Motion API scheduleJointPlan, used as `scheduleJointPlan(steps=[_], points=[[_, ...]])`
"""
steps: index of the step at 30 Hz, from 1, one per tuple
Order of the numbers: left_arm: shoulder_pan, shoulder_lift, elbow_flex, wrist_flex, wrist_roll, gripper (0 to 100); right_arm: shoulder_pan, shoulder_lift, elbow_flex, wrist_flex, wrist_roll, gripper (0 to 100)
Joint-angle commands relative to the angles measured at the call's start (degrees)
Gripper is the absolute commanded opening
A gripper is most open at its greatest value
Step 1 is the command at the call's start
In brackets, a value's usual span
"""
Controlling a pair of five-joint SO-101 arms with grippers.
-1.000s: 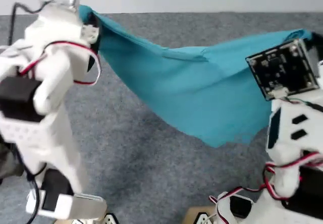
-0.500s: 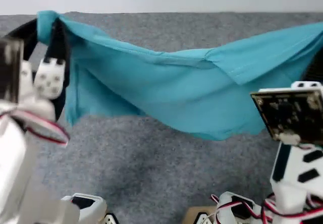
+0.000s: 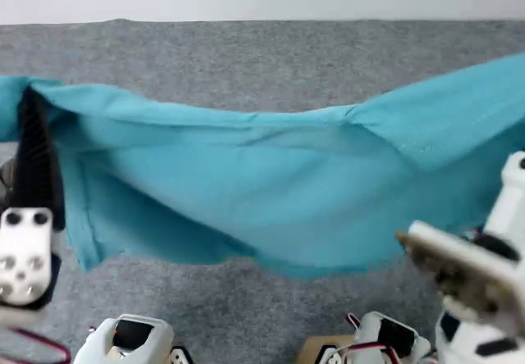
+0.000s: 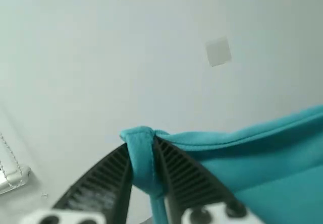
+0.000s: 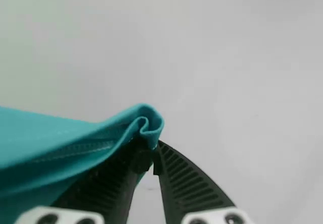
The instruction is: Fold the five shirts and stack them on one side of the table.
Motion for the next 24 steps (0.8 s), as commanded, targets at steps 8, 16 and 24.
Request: scheduleJointPlan(steps=[8,16,24], points=[[-0.5,-6.0,-0.5,1.1,-0.5,1,0.9,-5.0,-1.8,-2.9,3.7,1.0],[-4.5,-12.8,13.1,1.1,-0.5,1,0.9,-5.1,-1.8,-5.8,4.0,1.0],[-4.8,-17.8,28.3,1.0,-0.6,1,0.9,-2.8,0.7,-3.0,3.5,1.0]])
